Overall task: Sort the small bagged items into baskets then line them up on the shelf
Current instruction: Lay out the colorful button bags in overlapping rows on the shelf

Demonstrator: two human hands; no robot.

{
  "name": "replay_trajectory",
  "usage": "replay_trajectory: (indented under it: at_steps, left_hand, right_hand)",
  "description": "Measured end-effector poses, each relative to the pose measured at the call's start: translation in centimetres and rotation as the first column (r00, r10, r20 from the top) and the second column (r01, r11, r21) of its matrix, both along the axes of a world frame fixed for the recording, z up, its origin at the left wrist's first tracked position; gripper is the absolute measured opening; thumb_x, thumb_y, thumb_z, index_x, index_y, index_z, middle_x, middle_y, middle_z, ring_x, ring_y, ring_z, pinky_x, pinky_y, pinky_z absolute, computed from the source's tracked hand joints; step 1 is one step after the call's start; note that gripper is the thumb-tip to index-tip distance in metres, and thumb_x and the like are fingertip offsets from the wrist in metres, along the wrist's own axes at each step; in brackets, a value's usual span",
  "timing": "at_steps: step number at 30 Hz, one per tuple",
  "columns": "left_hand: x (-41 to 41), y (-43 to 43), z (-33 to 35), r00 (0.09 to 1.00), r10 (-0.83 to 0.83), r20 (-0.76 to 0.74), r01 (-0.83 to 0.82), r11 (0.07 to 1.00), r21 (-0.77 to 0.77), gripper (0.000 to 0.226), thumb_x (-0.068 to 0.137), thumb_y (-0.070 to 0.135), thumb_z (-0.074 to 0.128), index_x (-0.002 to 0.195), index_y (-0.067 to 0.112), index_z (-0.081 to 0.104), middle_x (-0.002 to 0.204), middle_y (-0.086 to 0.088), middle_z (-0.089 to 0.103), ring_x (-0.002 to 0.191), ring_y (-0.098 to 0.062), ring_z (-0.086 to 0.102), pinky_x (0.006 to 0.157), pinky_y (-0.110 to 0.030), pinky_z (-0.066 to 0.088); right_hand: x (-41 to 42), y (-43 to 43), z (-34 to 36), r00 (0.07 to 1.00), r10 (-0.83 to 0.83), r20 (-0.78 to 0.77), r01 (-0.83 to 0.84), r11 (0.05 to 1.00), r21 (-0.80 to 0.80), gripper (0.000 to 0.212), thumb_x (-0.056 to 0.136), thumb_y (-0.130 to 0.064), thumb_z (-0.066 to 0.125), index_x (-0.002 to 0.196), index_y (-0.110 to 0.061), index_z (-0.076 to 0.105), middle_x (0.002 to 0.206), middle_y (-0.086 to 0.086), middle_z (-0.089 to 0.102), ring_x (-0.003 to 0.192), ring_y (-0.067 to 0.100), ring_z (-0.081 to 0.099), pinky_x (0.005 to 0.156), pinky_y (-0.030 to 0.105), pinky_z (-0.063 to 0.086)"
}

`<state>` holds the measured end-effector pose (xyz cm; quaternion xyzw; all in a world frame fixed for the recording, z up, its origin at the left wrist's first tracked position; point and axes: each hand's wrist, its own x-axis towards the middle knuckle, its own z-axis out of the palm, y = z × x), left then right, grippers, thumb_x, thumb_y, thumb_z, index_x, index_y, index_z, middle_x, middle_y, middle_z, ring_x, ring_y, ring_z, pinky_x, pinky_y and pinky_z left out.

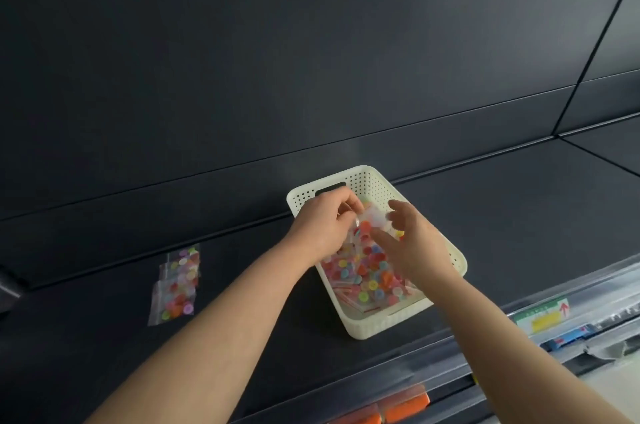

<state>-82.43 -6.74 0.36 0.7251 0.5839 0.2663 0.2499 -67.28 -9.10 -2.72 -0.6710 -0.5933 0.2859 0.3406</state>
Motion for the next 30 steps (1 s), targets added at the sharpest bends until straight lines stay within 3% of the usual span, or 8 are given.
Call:
replay_trajectory:
  at_steps: [4,6,11,18,23,26,28,30]
  left_hand:
    - [-1.3,-0.6,-0.2,0.966,0.122,0.227,-0.126,0.992,0.003,0.015,0.095,0.012,0.054,0.099,0.025,0.062,0.092,0.008,0.062,0.083,-0.010,0.063,0.067,-0.021,0.051]
    - [-2.1,-0.8,-0.4,0.937,0.194,0.290,-0.204,0.979,0.004,0.014,0.095,0.013,0.055,0.100,0.025,0.060,0.095,0.007,0.061,0.087,-0.012,0.065,0.071,-0.027,0.056]
    - [-4.8,-1.5,-0.5,0.881,0.295,0.370,-0.315,0.949,-0.004,0.009,0.097,0.014,0.055,0.093,0.018,0.062,0.088,0.001,0.066,0.079,-0.014,0.067,0.071,-0.033,0.058]
    - [-8.5,-3.2,-1.2,0.917,0.344,0.199,-0.370,0.923,0.109,0.012,0.099,0.018,0.050,0.097,0.013,0.060,0.093,0.005,0.061,0.084,-0.010,0.056,0.065,-0.021,0.043]
    - [-12.2,-5.1,-1.7,0.914,0.363,0.181,-0.386,0.916,0.109,0.011,0.101,0.019,0.048,0.096,0.017,0.058,0.086,0.008,0.057,0.076,-0.010,0.053,0.064,-0.020,0.040]
    - [-14.8,-6.6,-2.3,0.885,0.440,0.152,-0.455,0.887,0.077,0.011,0.101,0.022,0.048,0.095,0.020,0.057,0.081,0.012,0.057,0.073,-0.011,0.055,0.059,-0.012,0.039]
    - [-17.0,-7.7,-3.3,0.859,0.483,0.172,-0.494,0.869,0.031,0.011,0.099,0.023,0.051,0.091,0.023,0.057,0.081,0.011,0.060,0.074,-0.014,0.058,0.066,-0.023,0.049]
    - [-19.3,-8.8,-4.4,0.831,0.527,0.181,-0.533,0.846,-0.013,0.010,0.097,0.022,0.056,0.087,0.023,0.057,0.083,0.007,0.063,0.076,-0.017,0.061,0.072,-0.034,0.052]
  right_hand:
    - [-1.2,-0.2,0.6,0.974,0.034,-0.223,-0.036,0.999,-0.002,0.017,0.083,-0.030,0.072,0.095,-0.023,0.062,0.084,0.001,0.070,0.076,0.019,0.068,0.071,0.037,0.059]
    - [-2.0,-0.2,1.0,0.959,0.076,-0.272,-0.087,0.996,-0.027,0.016,0.080,-0.023,0.075,0.091,-0.023,0.062,0.083,0.005,0.070,0.077,0.023,0.069,0.071,0.038,0.060]
    - [-4.8,-0.1,2.2,0.881,0.128,-0.455,-0.163,0.986,-0.039,0.008,0.087,-0.022,0.068,0.091,-0.016,0.069,0.082,0.000,0.073,0.073,0.009,0.070,0.074,0.030,0.059]
    - [-8.3,-0.6,2.3,0.888,0.183,-0.423,-0.211,0.977,-0.020,0.007,0.087,-0.014,0.067,0.094,-0.015,0.070,0.079,0.003,0.072,0.063,0.005,0.064,0.060,0.016,0.054]
    - [-12.2,-0.8,1.7,0.858,0.170,-0.484,-0.232,0.970,-0.070,0.015,0.094,-0.021,0.057,0.085,-0.015,0.068,0.084,0.006,0.071,0.080,0.015,0.067,0.070,0.026,0.056]
    - [-15.2,-1.6,0.7,0.824,0.217,-0.524,-0.317,0.942,-0.109,0.012,0.095,-0.022,0.055,0.091,-0.017,0.065,0.092,0.007,0.070,0.086,0.018,0.068,0.071,0.027,0.056]
    - [-17.1,-2.3,-0.1,0.789,0.291,-0.541,-0.427,0.893,-0.142,0.010,0.090,-0.018,0.065,0.099,-0.016,0.064,0.090,0.004,0.071,0.082,0.014,0.067,0.074,0.028,0.056]
    - [-18.9,-2.9,-1.4,0.805,0.344,-0.483,-0.481,0.855,-0.194,0.024,0.082,-0.013,0.073,0.104,-0.014,0.064,0.087,0.004,0.071,0.077,0.015,0.067,0.072,0.028,0.056]
